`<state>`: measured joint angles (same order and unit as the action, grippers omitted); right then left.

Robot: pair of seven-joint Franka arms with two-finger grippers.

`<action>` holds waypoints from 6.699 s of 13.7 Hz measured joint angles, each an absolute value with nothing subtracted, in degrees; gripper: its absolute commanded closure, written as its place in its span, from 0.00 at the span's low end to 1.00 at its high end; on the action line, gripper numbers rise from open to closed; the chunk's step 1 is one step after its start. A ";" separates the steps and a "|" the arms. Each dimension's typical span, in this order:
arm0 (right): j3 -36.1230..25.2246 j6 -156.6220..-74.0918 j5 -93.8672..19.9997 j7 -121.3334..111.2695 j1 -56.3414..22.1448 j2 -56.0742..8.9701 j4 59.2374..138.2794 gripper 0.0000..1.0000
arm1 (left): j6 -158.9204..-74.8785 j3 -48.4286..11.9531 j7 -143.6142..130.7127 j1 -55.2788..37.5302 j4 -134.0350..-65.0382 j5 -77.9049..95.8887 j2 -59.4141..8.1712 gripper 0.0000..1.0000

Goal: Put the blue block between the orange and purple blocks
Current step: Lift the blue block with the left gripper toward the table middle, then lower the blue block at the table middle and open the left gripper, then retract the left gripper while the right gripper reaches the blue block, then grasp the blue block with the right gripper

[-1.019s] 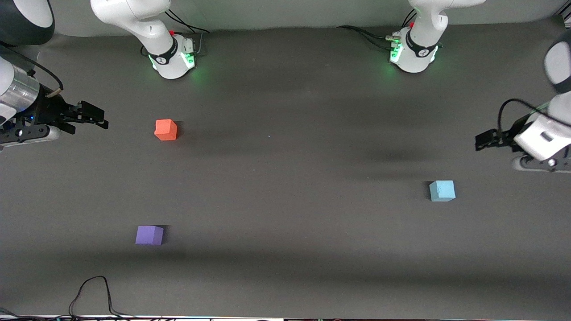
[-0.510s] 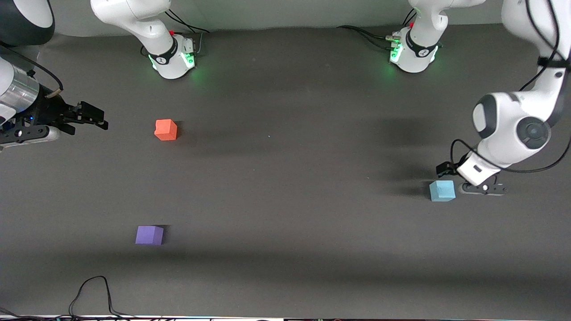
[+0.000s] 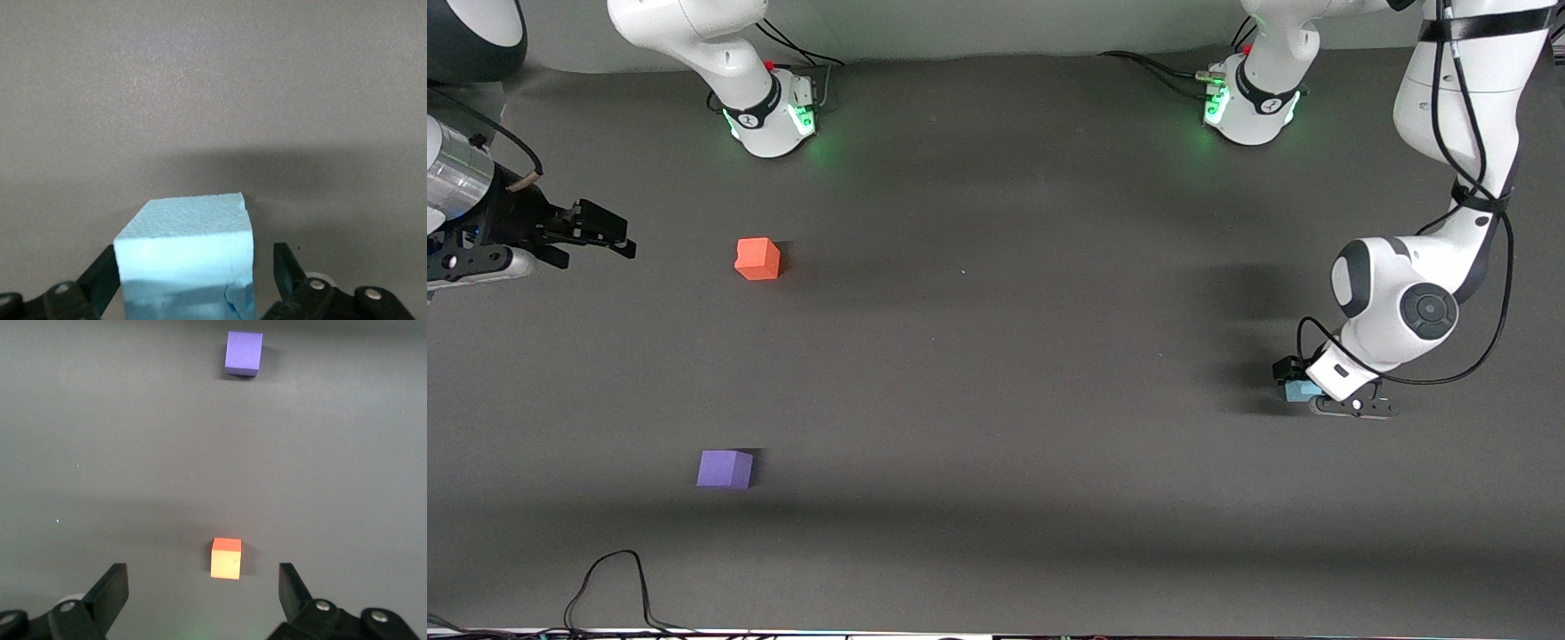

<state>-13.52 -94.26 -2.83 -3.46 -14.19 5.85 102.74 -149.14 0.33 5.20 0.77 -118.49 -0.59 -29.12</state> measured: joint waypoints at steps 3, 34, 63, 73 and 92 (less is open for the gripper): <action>-13.57 -93.09 -2.83 -3.47 -14.19 5.93 102.60 0.00 | -148.99 0.36 5.20 0.77 -118.38 -0.59 -29.13 0.70; -14.62 -91.94 -0.77 -7.29 -16.91 -5.24 103.18 0.00 | -121.64 -5.82 -60.65 -47.44 -72.73 -6.79 -50.94 0.68; -13.28 -97.91 -12.97 32.78 -52.54 -28.58 81.55 0.00 | -108.03 -5.76 -8.06 0.69 -98.49 -1.52 -16.58 0.00; -13.49 -103.29 -19.93 9.87 -51.23 -34.69 86.31 0.00 | -98.00 -6.85 1.28 5.44 -100.17 -1.98 -1.35 0.00; -14.27 -113.72 -27.59 16.51 -46.95 -42.88 86.15 0.00 | -94.89 -0.88 3.23 -1.10 -96.93 -1.96 0.00 0.00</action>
